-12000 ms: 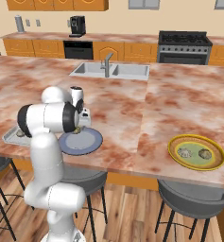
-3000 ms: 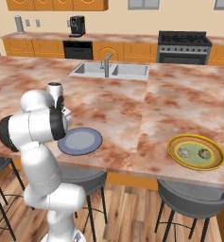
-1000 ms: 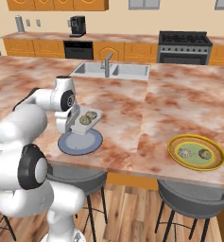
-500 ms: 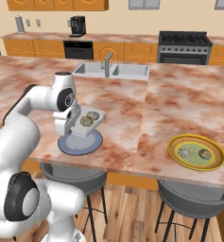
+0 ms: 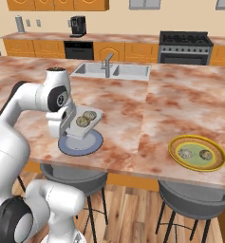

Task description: Place two dumplings into each of the tupperware containers and then place the containers in the fridge.

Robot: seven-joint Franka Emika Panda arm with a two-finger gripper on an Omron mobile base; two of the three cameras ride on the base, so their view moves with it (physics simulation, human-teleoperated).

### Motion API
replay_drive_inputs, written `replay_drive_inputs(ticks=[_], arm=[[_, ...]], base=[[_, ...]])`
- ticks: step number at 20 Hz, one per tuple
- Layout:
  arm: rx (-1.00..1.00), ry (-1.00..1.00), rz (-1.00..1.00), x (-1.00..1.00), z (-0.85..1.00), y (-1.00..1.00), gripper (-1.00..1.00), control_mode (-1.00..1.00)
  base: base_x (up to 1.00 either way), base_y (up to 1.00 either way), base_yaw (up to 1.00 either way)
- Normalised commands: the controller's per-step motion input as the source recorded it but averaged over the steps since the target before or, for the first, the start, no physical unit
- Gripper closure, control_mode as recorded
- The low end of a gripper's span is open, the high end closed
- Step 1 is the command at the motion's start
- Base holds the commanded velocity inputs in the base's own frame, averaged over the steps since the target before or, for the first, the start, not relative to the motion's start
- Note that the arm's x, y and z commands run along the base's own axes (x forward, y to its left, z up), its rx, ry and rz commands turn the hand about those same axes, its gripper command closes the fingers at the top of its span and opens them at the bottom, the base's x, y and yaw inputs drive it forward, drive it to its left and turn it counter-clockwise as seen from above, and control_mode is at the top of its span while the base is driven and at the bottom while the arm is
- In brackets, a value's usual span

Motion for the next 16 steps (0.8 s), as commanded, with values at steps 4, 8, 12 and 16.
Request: replay_drive_inputs(ticks=[4,8,12,16], arm=[[0.00,0.07,0.00,-0.19,0.22,-0.31,1.00,-1.00],[-0.03,0.03,0.05,-0.26,0.05,-0.01,1.00,-1.00],[-0.08,-0.03,0.05,-0.26,0.05,0.00,1.00,-1.00],[-0.02,-0.12,-0.04,-0.43,0.12,0.00,1.00,-1.00]], base=[[0.00,0.00,0.00],[0.00,0.00,0.00],[0.00,0.00,0.00],[0.00,0.00,0.00]])
